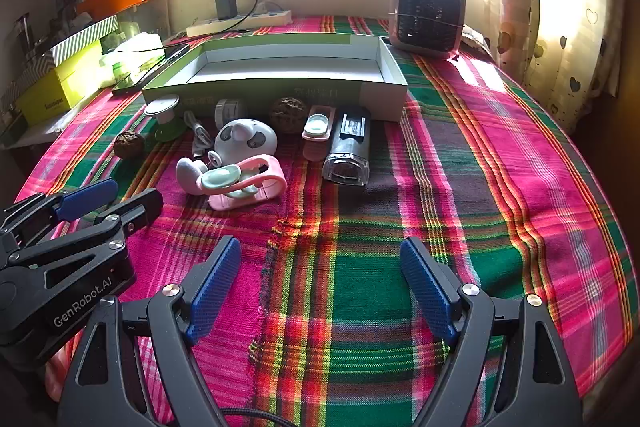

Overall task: Organize objects
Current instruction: 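Move both tools toward the small objects in front of the white tray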

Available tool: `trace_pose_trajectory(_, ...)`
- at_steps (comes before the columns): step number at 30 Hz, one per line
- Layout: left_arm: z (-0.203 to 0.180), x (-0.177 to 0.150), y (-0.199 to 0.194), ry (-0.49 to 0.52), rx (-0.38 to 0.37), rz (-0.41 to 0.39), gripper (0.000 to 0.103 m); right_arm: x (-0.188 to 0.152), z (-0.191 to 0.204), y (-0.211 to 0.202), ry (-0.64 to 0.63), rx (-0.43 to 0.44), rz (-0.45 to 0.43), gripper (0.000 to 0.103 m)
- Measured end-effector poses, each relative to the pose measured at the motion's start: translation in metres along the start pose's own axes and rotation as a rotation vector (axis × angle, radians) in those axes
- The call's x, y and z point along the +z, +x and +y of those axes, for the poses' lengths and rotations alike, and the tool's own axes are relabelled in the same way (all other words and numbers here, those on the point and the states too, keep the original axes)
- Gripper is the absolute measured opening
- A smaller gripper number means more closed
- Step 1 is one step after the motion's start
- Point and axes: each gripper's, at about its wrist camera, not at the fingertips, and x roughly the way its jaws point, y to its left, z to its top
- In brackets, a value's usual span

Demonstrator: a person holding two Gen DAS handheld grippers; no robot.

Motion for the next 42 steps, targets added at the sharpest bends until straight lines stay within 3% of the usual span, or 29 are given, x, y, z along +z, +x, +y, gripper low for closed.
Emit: trace_pose_trajectory(42,0.018,-0.004,-0.009,0.033,-0.05,0.019,0.046,-0.002,-0.001,-0.003,-0.006,0.015,0.004,0.082)
